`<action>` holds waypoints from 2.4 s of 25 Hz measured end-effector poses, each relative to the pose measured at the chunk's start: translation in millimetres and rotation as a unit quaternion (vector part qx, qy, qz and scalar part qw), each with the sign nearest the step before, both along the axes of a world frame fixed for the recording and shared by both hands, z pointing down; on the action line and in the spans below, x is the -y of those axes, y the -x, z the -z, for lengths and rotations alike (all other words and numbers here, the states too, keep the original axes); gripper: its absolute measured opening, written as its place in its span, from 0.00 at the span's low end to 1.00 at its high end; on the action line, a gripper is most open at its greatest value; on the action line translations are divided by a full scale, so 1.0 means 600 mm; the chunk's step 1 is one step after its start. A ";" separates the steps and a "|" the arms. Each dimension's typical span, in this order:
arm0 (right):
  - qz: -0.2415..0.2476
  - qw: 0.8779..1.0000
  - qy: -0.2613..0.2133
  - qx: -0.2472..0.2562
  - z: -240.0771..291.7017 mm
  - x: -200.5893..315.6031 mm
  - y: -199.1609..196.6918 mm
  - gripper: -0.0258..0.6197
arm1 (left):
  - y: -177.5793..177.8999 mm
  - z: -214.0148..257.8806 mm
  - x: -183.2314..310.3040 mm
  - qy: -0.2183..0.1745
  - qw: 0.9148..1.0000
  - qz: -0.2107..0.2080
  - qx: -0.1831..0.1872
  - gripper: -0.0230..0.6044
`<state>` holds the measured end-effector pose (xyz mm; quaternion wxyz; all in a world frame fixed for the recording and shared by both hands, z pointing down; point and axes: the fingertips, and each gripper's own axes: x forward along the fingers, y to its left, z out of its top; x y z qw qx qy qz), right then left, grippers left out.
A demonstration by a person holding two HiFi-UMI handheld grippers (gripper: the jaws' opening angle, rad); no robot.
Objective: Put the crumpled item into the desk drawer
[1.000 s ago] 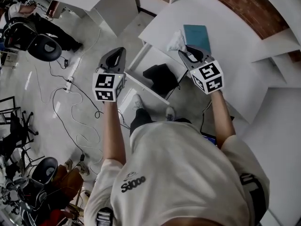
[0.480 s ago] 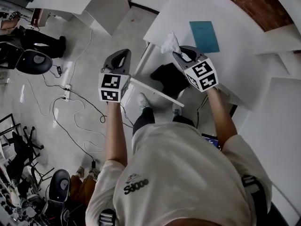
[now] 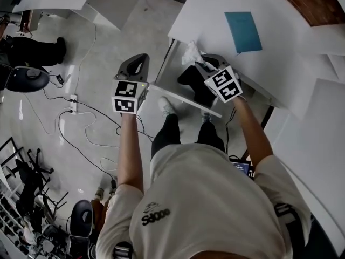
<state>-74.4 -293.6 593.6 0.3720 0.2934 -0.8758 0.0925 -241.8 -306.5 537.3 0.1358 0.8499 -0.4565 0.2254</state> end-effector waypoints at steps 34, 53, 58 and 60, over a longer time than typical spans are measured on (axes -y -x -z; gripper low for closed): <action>-0.024 0.981 0.139 -0.132 -0.446 0.048 0.005 0.20 | 0.048 -0.276 0.013 0.136 0.990 -0.023 0.011 0.07; -0.113 0.980 0.154 -0.062 -0.378 0.042 -0.013 0.29 | 0.021 -0.245 0.018 0.123 0.992 -0.016 -0.021 0.07; -0.146 0.980 0.125 -0.045 -0.282 -0.003 -0.055 0.16 | -0.018 -0.191 -0.003 0.103 0.994 0.004 -0.043 0.07; -0.158 0.980 0.110 -0.043 -0.246 -0.003 -0.066 0.09 | -0.023 -0.173 0.006 0.096 0.994 0.008 -0.049 0.07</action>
